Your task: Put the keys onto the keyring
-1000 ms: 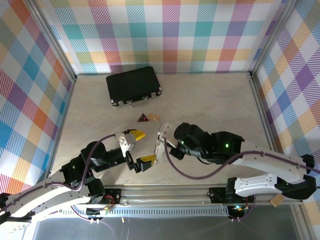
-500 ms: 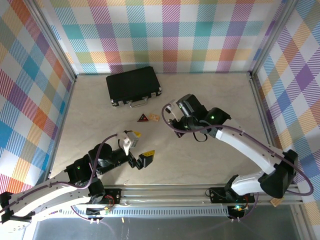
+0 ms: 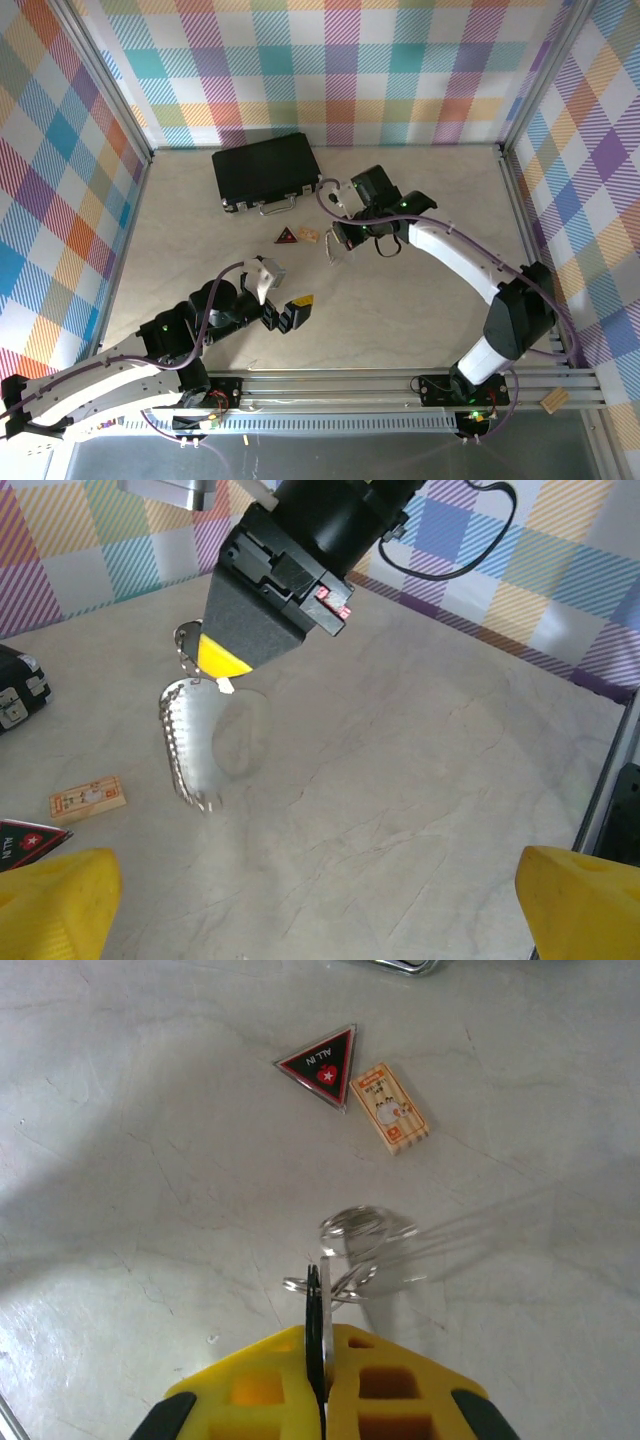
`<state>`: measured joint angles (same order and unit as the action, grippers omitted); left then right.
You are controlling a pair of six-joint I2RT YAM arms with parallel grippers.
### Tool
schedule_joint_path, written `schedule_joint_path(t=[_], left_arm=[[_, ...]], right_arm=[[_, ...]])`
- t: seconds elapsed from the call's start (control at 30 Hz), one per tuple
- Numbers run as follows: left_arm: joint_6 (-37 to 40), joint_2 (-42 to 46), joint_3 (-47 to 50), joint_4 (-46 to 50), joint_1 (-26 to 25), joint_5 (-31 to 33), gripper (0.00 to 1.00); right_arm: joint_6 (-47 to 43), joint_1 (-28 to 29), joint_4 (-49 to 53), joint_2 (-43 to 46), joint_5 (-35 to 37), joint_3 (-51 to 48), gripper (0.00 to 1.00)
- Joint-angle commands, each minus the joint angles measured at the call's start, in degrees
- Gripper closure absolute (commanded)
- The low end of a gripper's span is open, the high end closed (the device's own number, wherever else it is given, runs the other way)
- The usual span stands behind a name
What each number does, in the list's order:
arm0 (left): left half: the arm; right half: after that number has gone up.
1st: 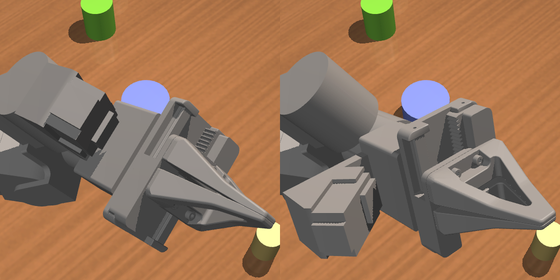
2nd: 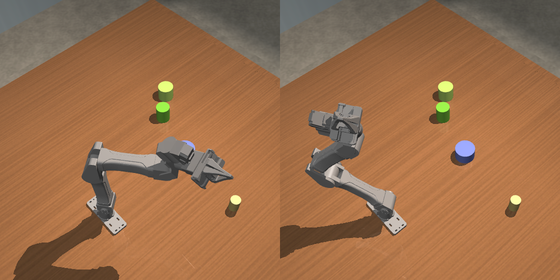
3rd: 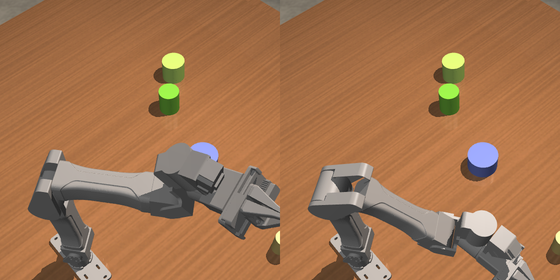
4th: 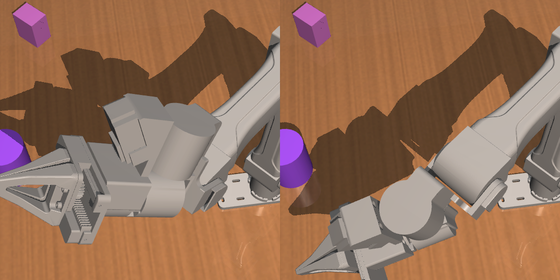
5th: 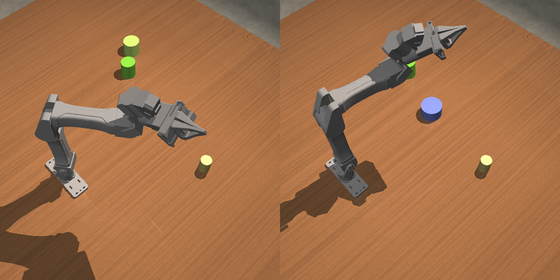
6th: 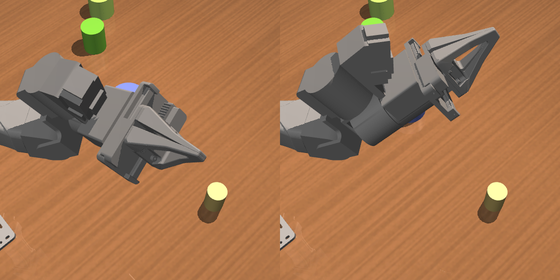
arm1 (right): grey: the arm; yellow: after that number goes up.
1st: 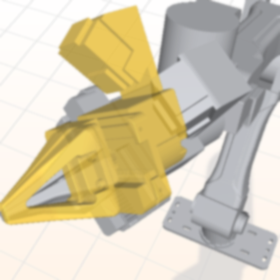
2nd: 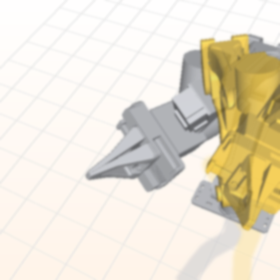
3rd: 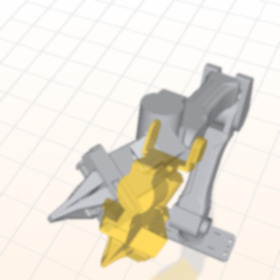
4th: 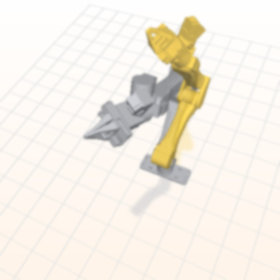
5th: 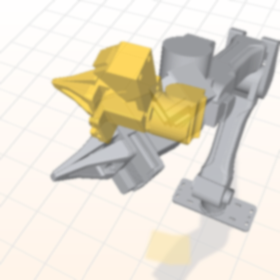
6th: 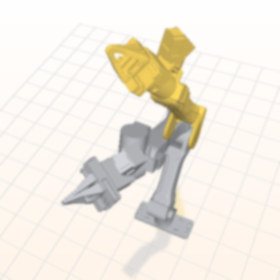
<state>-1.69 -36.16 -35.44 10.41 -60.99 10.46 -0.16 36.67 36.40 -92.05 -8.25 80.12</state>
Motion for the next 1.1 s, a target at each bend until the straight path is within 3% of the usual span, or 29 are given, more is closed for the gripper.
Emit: schedule_joint_path(t=[0.0, 0.37, 1.07], left_arm=[[1.2, -0.1, -2.0, -0.5, -0.2, 1.2, 0.00], [1.7, -2.4, -1.8, -3.1, -0.2, 0.5, 0.00], [1.5, -5.2, -1.6, -6.3, -0.2, -0.8, 0.00]], right_arm=[[0.6, -0.7, -3.1, -1.6, -4.0, 2.6, 1.00], [2.5, -1.0, -6.4, -0.5, -6.9, -4.1, 1.00], [9.7, -0.8, -9.2, 16.8, -13.5, -30.3, 1.00]])
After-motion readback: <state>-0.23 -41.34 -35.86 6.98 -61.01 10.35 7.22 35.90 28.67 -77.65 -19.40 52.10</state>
